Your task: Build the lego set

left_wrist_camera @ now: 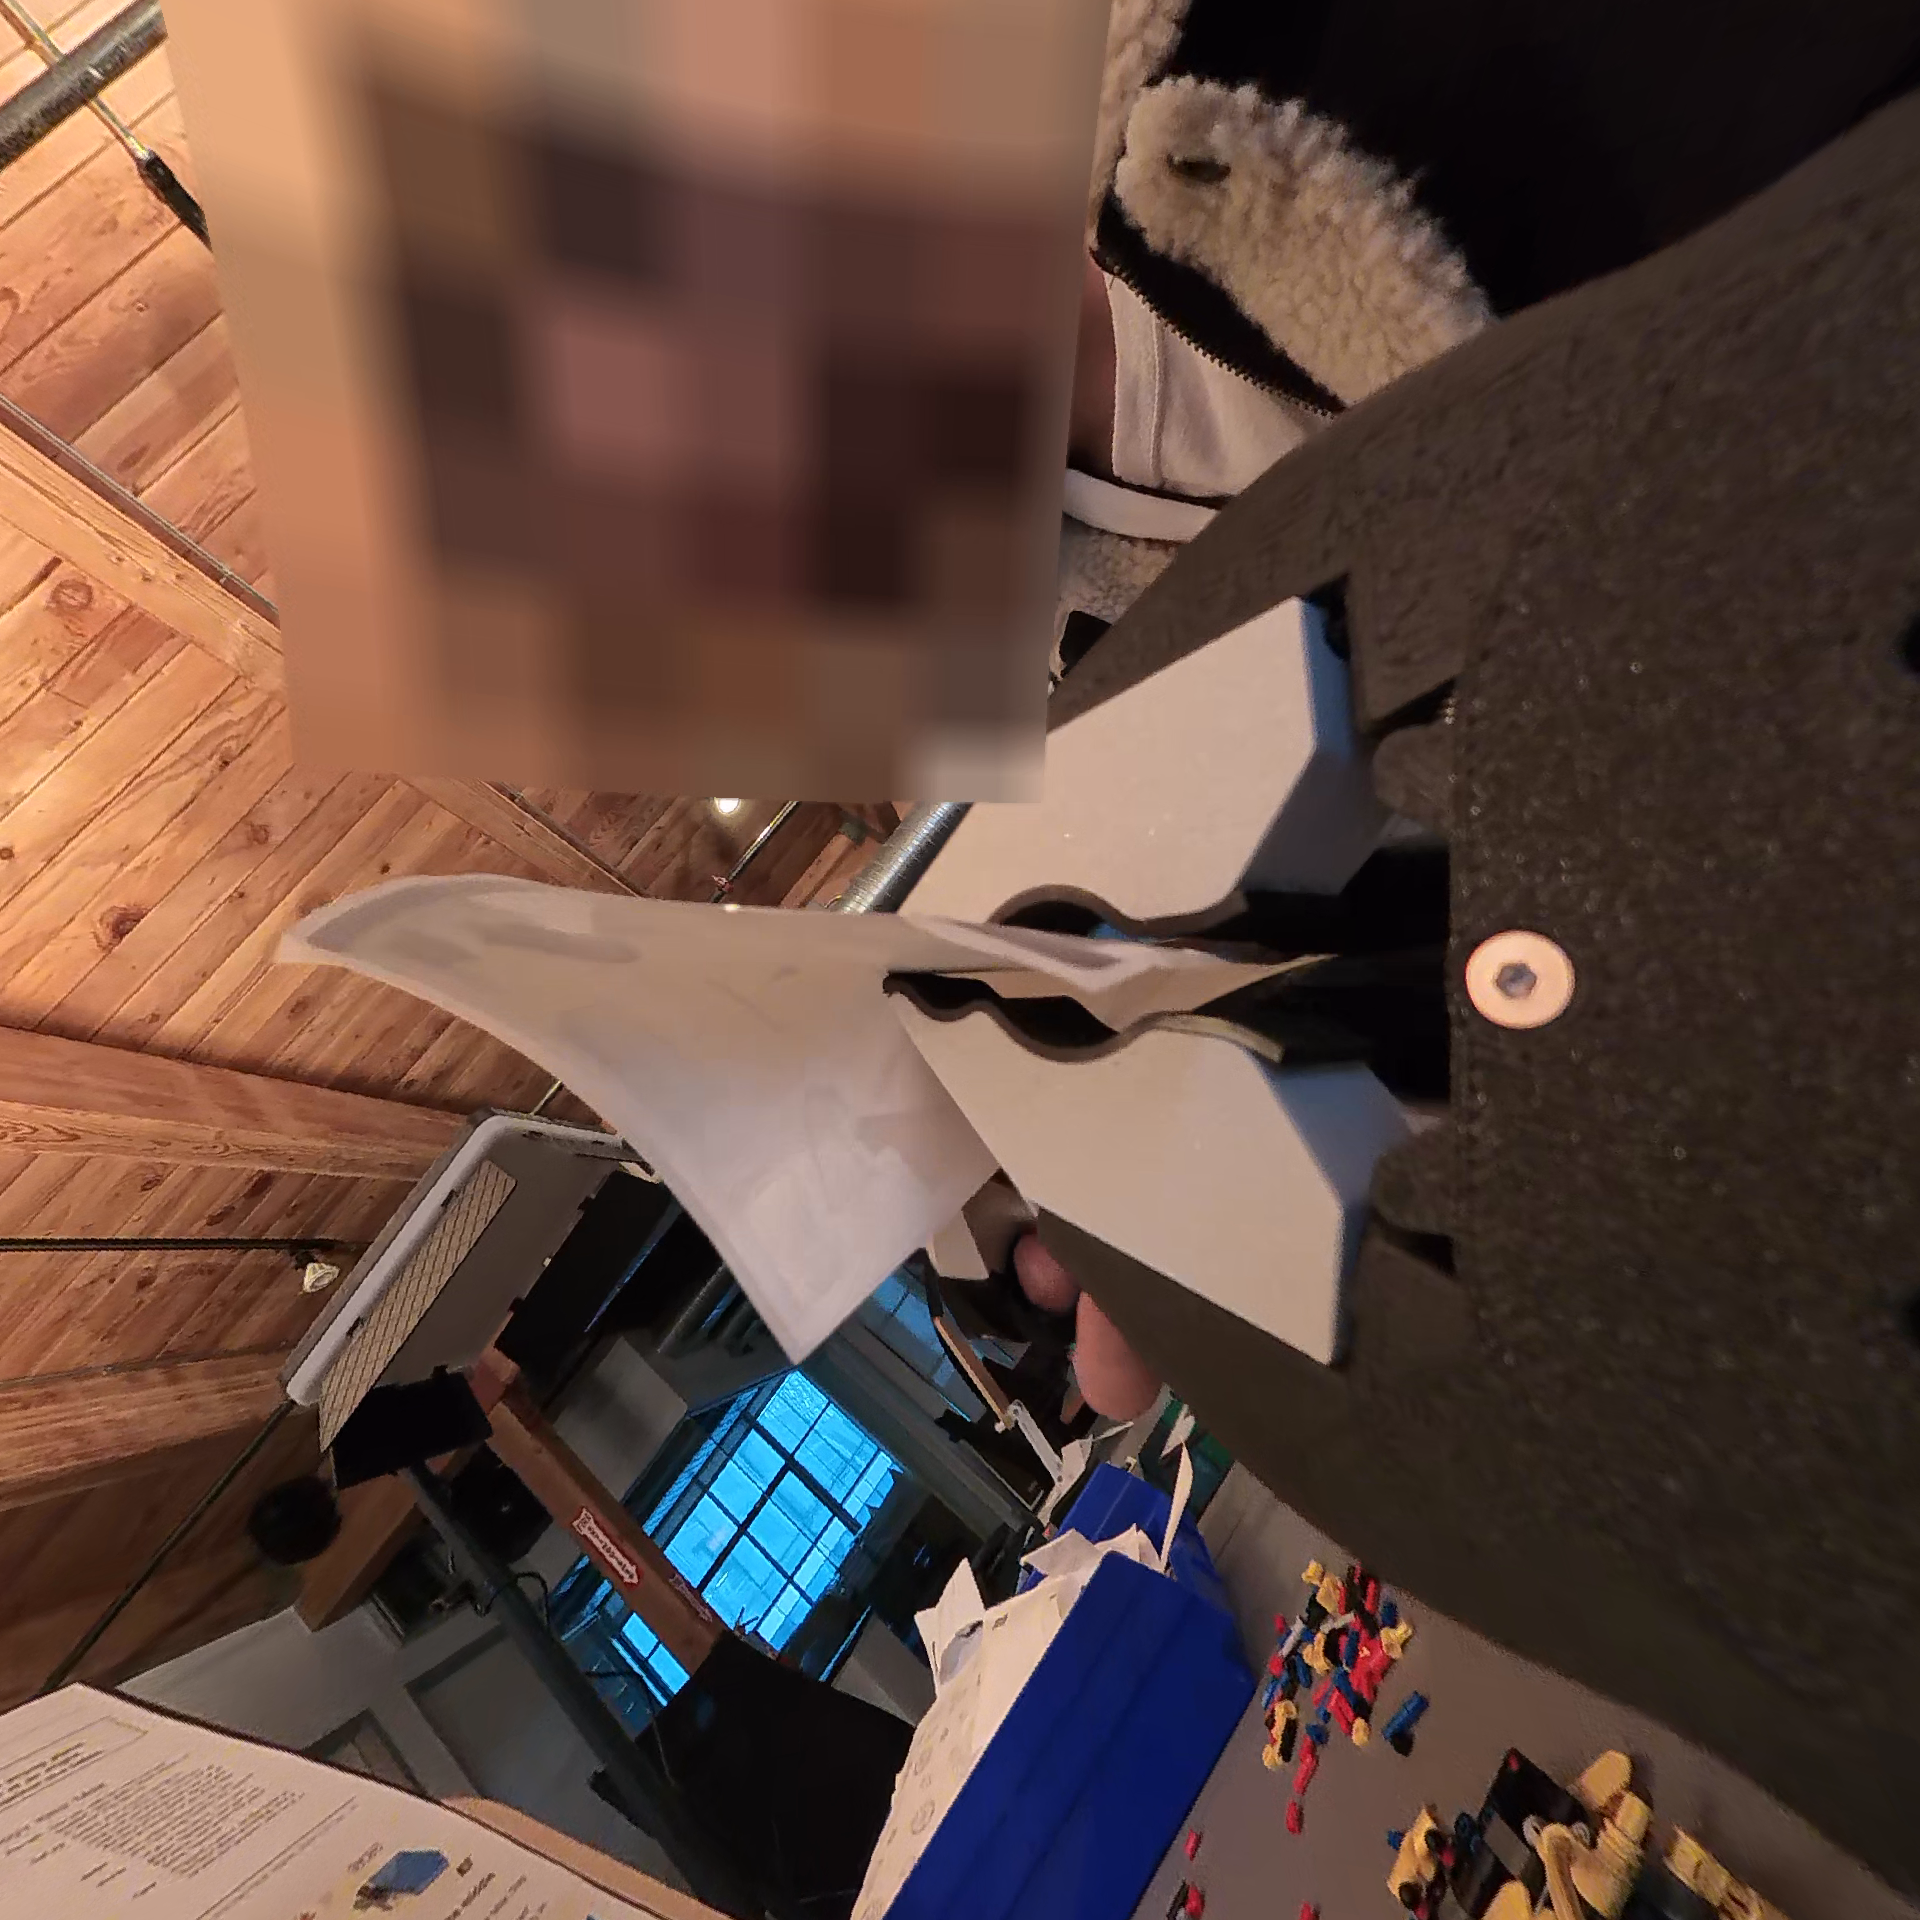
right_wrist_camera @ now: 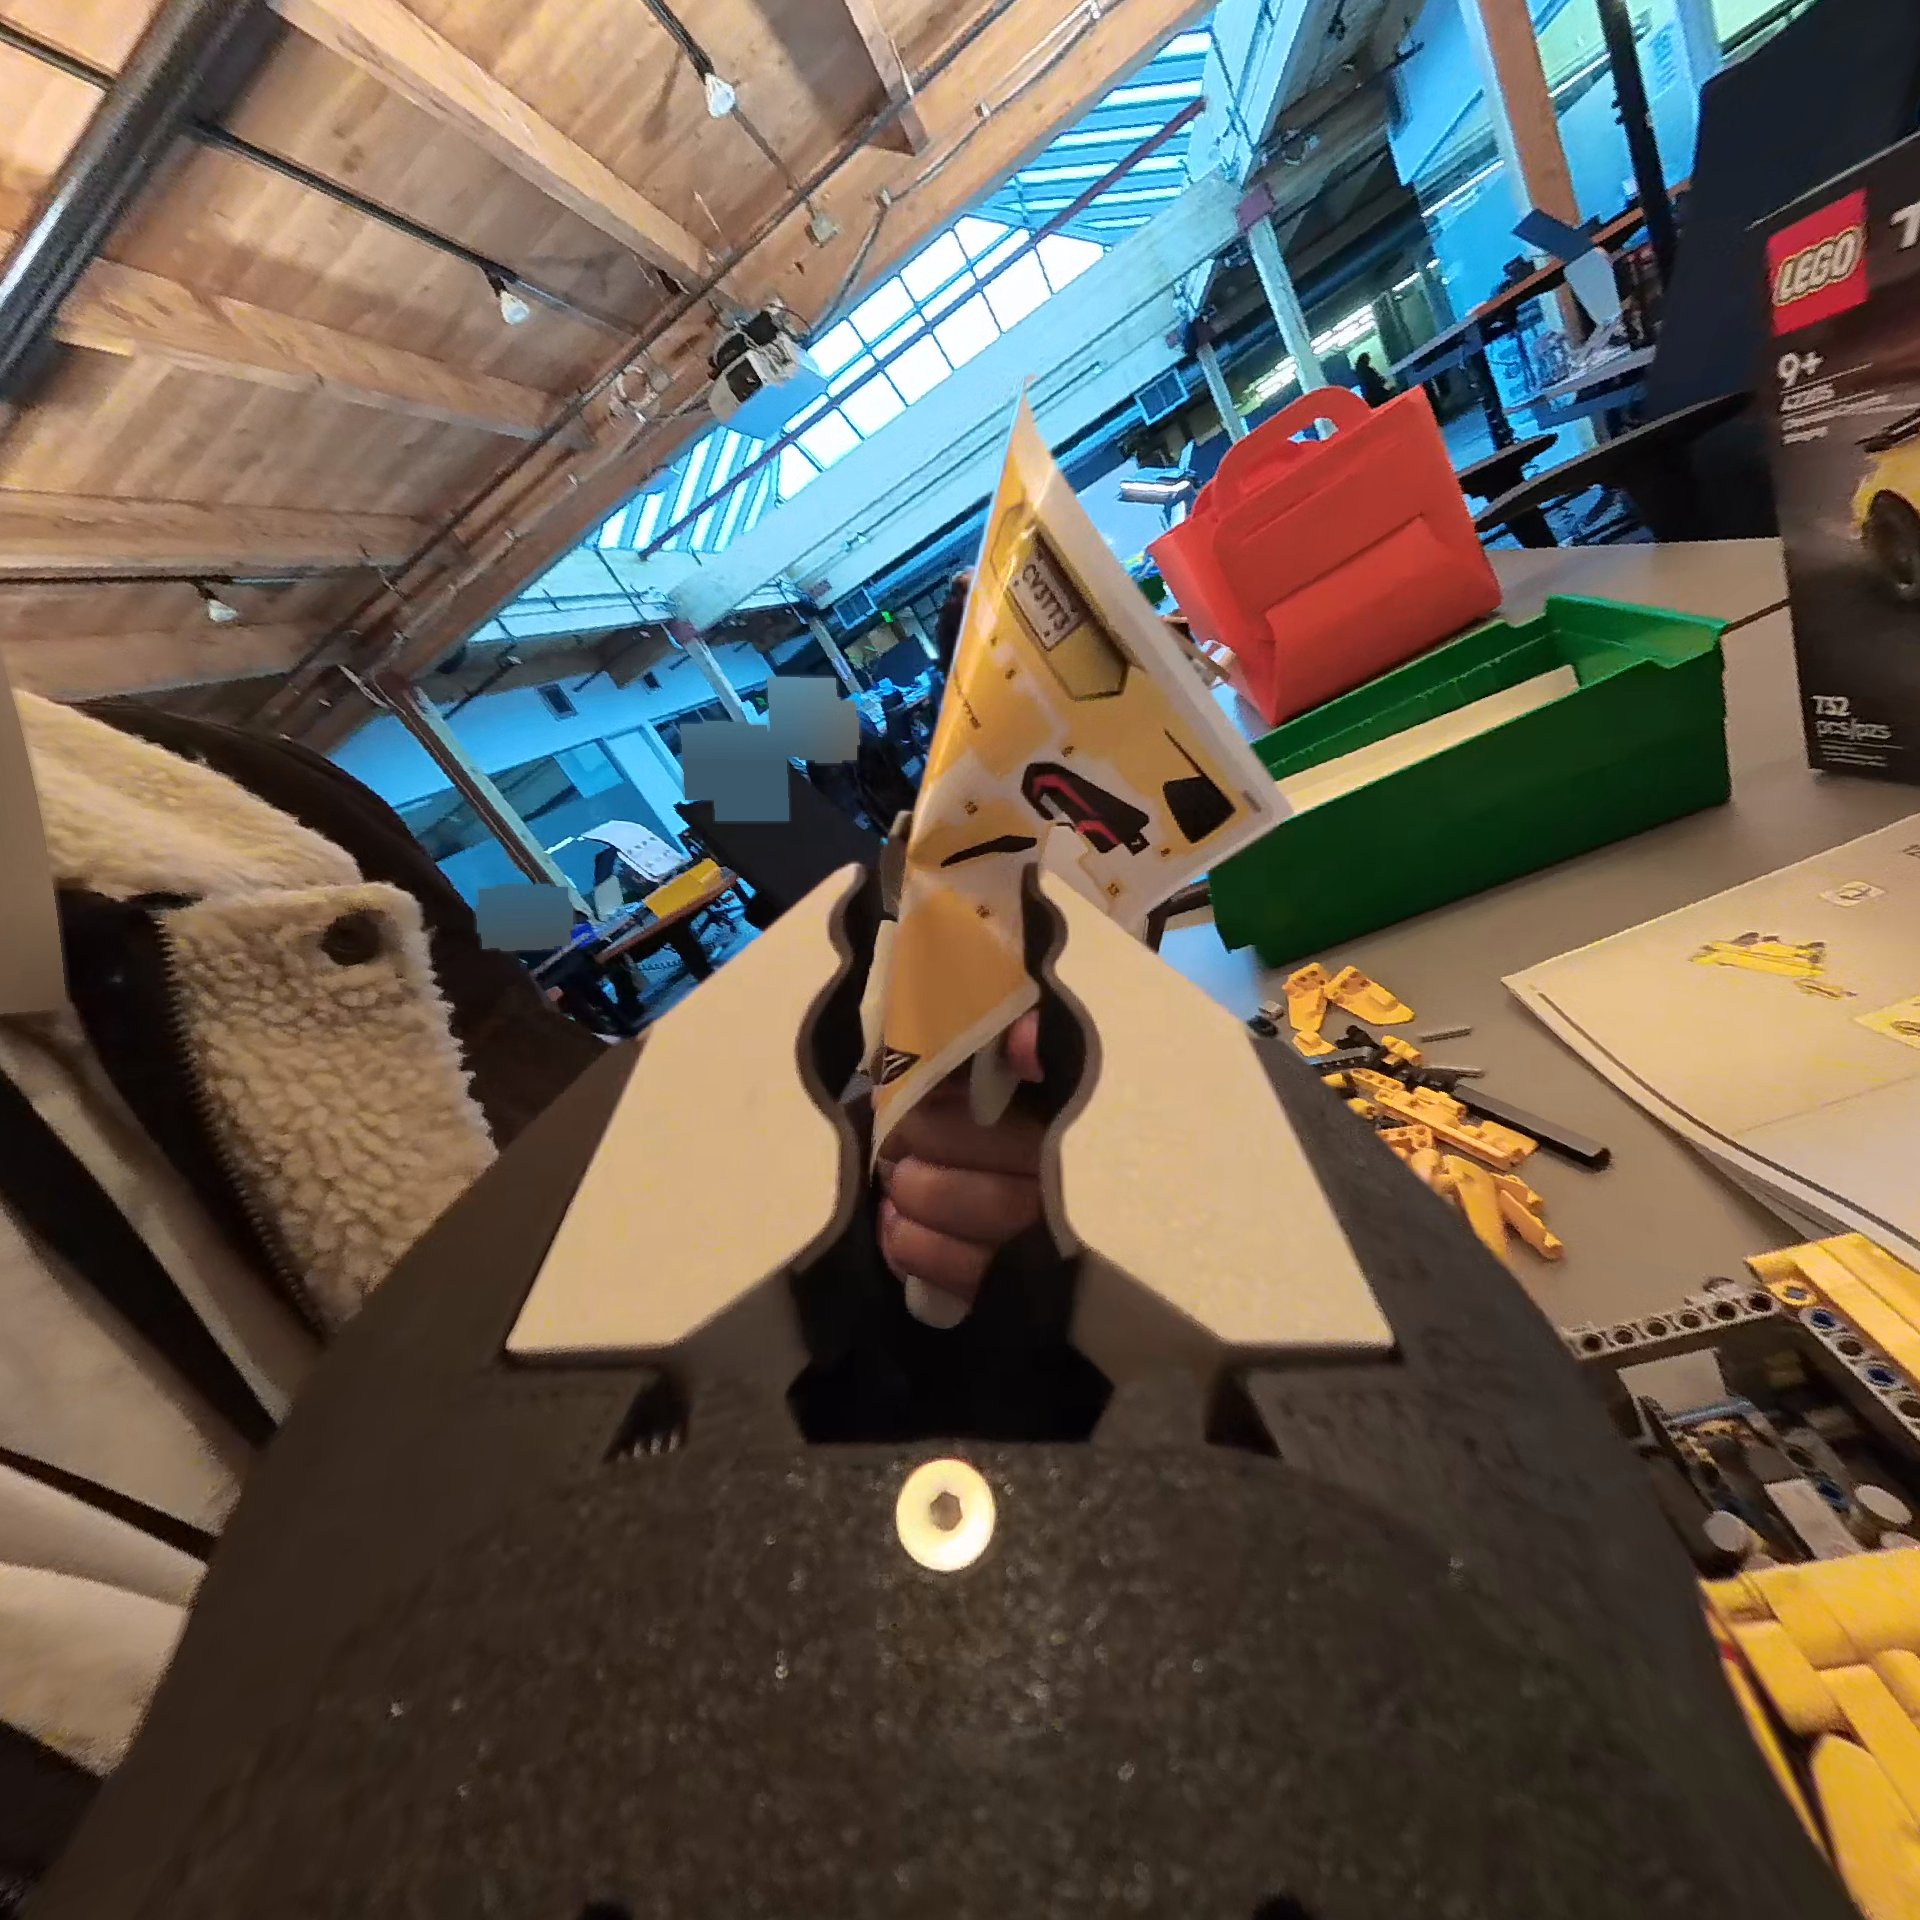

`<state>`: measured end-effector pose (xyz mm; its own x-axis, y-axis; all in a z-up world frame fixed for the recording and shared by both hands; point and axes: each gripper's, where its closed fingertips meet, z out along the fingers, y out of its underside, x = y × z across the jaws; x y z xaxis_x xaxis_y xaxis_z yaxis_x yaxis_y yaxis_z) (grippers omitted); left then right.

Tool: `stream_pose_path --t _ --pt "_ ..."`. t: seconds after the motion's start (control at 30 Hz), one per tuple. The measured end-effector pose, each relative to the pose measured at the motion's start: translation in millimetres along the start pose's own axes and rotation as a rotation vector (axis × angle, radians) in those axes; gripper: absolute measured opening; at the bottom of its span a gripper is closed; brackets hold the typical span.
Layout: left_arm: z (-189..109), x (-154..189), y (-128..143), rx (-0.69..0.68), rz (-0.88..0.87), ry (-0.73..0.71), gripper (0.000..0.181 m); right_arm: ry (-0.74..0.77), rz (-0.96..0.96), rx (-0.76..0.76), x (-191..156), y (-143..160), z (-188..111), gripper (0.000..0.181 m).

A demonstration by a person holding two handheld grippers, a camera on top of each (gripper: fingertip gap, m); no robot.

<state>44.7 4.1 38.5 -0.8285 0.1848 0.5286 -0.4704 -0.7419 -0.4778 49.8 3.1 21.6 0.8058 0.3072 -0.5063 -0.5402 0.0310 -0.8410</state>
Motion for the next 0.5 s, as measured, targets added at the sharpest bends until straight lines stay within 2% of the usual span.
stream_pose_path --t 0.17,0.23,0.27,0.3,0.37,0.5 --pt "-2.9 3.8 -7.0 0.043 -0.037 0.032 0.0 0.156 0.033 0.028 33.2 -5.2 -22.6 0.04" --pt "-2.6 0.5 -5.0 0.032 -0.036 0.016 0.0 -0.017 0.196 0.044 17.2 -2.2 -18.7 0.041" --pt "-2.4 -2.3 -4.4 0.028 -0.033 0.001 0.0 -0.103 0.272 0.061 8.8 -3.9 -16.7 0.039" --pt "-2.5 -5.8 -3.9 0.024 -0.025 -0.022 0.0 -0.149 0.315 0.083 6.1 -6.4 -16.8 0.027" --pt "-4.5 -15.4 -3.4 0.018 0.008 -0.095 0.0 -0.144 0.346 0.13 13.3 -9.6 -20.3 0.0" --pt "-14.0 -34.5 -4.6 0.001 0.142 -0.275 0.006 -0.015 0.346 0.151 35.3 -6.9 -26.4 0.0"
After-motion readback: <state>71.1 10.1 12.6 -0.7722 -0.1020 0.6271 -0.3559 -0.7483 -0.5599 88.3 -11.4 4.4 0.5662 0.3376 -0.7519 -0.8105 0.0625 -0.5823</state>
